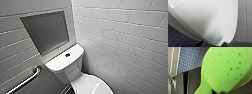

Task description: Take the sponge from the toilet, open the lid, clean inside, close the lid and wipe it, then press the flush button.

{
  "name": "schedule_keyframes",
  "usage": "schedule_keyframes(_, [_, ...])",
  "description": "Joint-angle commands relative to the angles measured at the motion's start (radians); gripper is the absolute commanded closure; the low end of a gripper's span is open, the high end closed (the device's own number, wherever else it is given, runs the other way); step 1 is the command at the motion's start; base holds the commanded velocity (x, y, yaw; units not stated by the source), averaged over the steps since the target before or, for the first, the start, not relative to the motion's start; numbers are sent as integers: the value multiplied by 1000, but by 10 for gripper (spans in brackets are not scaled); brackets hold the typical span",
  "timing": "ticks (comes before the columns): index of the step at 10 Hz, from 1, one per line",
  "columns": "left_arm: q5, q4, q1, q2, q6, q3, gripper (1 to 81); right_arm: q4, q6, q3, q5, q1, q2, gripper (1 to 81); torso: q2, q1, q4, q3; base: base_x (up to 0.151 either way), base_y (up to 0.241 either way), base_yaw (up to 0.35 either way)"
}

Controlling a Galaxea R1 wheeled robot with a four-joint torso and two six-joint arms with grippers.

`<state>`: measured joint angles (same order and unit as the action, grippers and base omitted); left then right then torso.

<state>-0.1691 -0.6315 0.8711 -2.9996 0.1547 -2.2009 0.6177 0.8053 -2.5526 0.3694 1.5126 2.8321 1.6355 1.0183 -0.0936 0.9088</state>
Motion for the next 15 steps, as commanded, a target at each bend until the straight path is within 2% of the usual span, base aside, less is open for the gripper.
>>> schedule_keyframes(1, [-32, -7, -125, -33, 5, 39, 10, 16, 2, 0, -33, -13, -11, 811, 0, 0, 0, 0, 0, 0, 0])
schedule_keyframes(5, [-35, -10, -128, -59, 2, 43, 10, 16, 2, -4, -33, -16, -9, 811, 0, 0, 0, 0, 0, 0, 0])
schedule_keyframes(7, [-35, -45, -143, -62, -12, 32, 10, 16, 2, -7, -33, -18, -9, 811, 0, 0, 0, 0, 0, 0, 0])
schedule_keyframes(10, [-35, -103, -160, -38, -14, 61, 10, 16, 2, -9, -33, -18, -7, 811, 0, 0, 0, 0, 0, 0, 0])
schedule_keyframes(15, [-23, -165, -166, 57, -14, 193, 10, 16, 2, -11, -33, -18, -6, 811, 0, 0, 0, 0, 0, 0, 0])
